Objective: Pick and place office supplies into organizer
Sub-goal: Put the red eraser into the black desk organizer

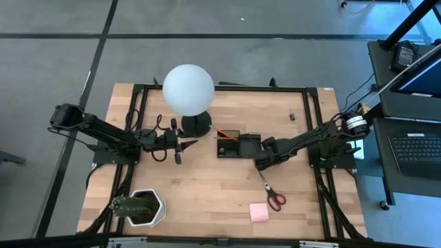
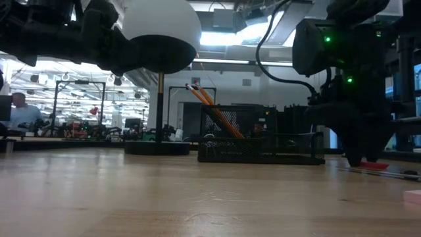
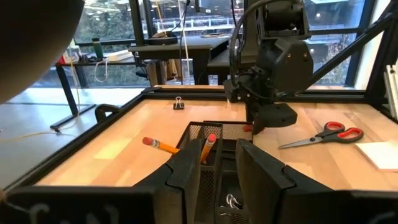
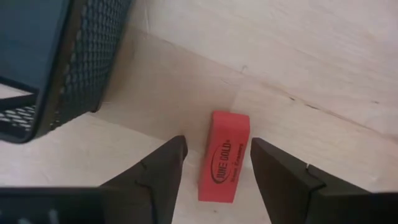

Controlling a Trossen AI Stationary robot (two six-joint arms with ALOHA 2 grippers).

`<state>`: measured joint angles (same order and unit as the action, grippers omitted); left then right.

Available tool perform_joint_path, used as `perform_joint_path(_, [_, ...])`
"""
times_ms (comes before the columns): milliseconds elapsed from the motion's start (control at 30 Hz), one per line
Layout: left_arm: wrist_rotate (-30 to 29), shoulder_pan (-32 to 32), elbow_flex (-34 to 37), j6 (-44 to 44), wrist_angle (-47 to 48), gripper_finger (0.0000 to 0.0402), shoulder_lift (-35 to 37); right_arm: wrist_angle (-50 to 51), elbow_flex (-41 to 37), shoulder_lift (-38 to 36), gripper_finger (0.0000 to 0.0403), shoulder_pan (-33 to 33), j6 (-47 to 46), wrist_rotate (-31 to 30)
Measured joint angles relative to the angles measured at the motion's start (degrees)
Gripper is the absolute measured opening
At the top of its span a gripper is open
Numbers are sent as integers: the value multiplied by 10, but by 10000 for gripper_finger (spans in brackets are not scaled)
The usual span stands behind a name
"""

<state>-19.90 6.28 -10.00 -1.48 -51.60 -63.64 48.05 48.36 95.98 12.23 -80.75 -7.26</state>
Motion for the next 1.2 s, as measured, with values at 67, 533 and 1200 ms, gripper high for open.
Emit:
perform_joint_path(67, [1, 0, 0, 11, 3, 97, 0, -1, 0, 0, 193, 2, 0, 0])
perform_joint_path(533, [31, 0, 0, 24, 8, 98, 0, -13, -17, -3, 193, 3, 7, 20])
perform_joint_path(1200, [31, 0, 0, 37, 8, 98, 0, -47, -20, -4, 140, 6, 79, 40])
